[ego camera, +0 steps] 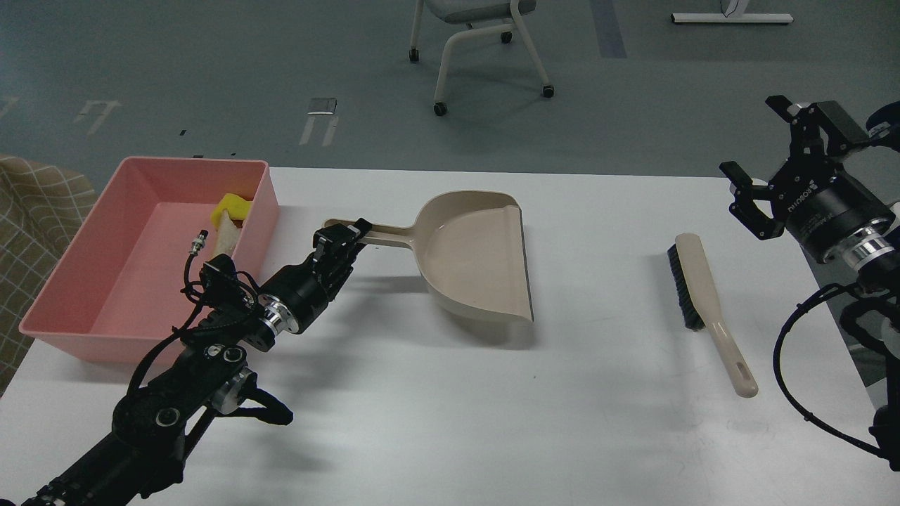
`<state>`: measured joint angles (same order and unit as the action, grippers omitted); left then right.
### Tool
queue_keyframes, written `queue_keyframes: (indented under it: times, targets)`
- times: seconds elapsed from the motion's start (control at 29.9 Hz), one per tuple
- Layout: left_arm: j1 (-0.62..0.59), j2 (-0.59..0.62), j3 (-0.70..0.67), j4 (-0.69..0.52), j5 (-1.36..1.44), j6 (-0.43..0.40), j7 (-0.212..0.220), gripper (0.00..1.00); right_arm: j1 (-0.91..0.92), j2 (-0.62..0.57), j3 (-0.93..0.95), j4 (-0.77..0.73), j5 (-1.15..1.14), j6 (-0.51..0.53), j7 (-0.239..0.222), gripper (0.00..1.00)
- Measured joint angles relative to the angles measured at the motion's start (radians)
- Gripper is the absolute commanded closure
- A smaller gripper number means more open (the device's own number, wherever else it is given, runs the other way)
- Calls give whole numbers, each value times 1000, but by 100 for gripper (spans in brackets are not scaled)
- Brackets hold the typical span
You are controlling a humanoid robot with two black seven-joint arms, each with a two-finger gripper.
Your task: Sweep and dump garbage into bin
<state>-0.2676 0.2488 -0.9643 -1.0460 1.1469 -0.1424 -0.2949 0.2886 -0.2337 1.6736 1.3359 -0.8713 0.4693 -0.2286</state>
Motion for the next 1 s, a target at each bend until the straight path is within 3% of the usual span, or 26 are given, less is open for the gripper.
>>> queue_keyframes:
  times: [0.17, 0.23, 0.4, 1.0]
  targets:
    - [-1, -29, 5, 67, 0, 1, -1, 49, -3, 0, -1, -3, 0, 0, 0, 0]
    - [-2, -31, 6, 80, -1, 1, -2, 27, -4, 1, -1, -5, 0, 0, 0, 0]
    - [-7, -31, 6, 77, -8, -6, -1, 5, -6, 7, -1, -8, 0, 0, 0, 0]
    - [-54, 180, 0, -58, -107, -10, 12, 2, -22, 14, 1, -7, 0, 3, 0, 0]
